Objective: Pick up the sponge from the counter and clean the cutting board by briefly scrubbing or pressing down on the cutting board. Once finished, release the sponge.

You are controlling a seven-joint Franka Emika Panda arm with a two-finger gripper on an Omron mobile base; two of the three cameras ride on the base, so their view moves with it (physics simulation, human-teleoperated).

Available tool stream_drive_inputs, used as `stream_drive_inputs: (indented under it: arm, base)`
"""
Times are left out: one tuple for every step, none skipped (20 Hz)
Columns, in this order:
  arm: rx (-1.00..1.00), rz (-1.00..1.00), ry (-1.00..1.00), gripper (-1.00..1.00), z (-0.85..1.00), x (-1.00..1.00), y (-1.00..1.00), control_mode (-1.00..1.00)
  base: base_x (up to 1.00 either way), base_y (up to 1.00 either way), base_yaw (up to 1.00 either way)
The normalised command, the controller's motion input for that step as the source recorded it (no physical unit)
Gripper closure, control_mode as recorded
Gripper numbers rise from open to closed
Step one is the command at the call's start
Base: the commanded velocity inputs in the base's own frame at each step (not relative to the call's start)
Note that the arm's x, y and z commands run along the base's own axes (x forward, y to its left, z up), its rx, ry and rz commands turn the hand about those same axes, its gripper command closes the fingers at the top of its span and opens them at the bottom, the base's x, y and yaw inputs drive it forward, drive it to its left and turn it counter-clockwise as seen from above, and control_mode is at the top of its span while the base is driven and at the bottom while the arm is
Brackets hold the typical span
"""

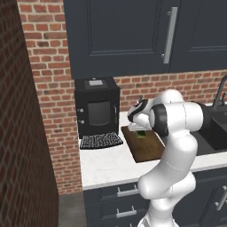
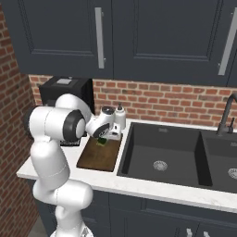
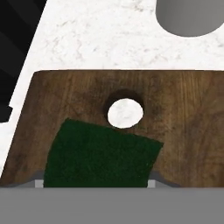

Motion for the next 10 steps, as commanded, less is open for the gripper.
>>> stream_drive_inputs:
  arm:
    - [0.0, 0.0, -0.13, 1.0, -0.45, -0.56, 0.0, -1.0]
    - [0.0, 0.0, -0.12, 1.0, -0.51, -0.53, 0.0, -1.0]
    - [0.0, 0.0, -0.09, 1.0, -0.54, -0.45, 0.0, -1.0]
    - [0.0, 0.0, -0.05, 1.0, -0.56, -0.34, 0.0, -1.0]
    - [0.0, 0.0, -0.04, 1.0, -0.63, -0.21, 0.06, -1.0]
    - [-0.01, 0.0, -0.02, 1.0, -0.66, -0.1, 0.14, -1.0]
    - [-0.04, 0.0, 0.0, 1.0, -0.74, 0.0, 0.28, -1.0]
    - [-0.05, 0.0, 0.0, 1.0, -0.74, 0.0, 0.31, -1.0]
    - [0.0, 0.0, 0.0, 1.0, -0.49, 0.0, 0.17, -1.0]
    - [0.0, 0.0, 0.0, 1.0, -0.17, 0.0, 0.11, -1.0]
  base:
    - [0.0, 0.0, 0.0]
    - [0.0, 0.0, 0.0]
    - [0.0, 0.0, 0.0]
    - [0.0, 0.0, 0.0]
    - [0.0, 0.0, 0.0]
    - [0.0, 0.0, 0.0]
    - [0.0, 0.0, 0.0]
    - [0.0, 0.0, 0.0]
    - [0.0, 0.0, 0.0]
    - [0.0, 0.0, 0.0]
